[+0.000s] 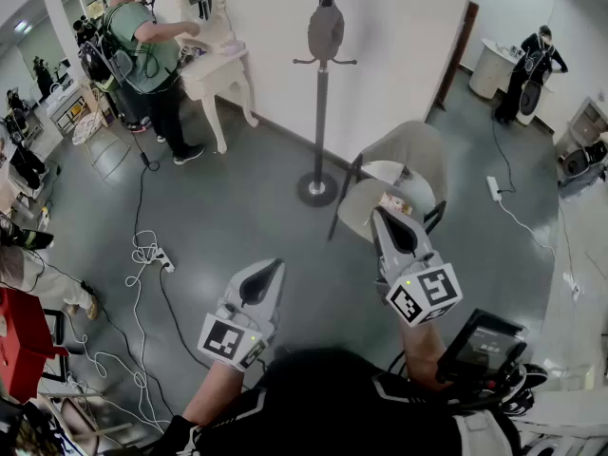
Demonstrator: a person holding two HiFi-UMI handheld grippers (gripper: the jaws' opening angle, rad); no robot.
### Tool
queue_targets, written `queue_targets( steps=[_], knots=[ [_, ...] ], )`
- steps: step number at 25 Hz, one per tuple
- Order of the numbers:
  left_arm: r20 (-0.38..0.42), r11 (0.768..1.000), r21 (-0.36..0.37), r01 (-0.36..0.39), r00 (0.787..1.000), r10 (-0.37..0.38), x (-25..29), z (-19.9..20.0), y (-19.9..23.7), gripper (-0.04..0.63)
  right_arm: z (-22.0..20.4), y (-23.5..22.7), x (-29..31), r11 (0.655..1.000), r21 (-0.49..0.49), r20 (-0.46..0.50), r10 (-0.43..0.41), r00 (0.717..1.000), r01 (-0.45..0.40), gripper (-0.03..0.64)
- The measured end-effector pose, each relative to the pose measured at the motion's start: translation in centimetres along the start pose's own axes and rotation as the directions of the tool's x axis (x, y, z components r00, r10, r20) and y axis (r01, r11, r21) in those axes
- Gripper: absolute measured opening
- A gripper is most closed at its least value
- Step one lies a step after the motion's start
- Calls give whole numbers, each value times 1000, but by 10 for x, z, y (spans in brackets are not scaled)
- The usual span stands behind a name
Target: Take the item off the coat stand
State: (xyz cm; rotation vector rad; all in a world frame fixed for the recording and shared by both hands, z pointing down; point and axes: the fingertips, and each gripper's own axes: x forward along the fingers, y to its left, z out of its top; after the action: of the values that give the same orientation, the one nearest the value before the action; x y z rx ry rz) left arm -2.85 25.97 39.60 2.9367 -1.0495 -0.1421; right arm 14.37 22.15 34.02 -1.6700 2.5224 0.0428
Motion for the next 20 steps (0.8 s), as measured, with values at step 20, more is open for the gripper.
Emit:
queue_targets(
  steps=[20],
  knots=[
    [7, 999, -36, 6, 1000, -5, -14, 1, -1, -9, 2, 2, -5, 998, 41, 13, -48, 999, 47, 8]
  ],
)
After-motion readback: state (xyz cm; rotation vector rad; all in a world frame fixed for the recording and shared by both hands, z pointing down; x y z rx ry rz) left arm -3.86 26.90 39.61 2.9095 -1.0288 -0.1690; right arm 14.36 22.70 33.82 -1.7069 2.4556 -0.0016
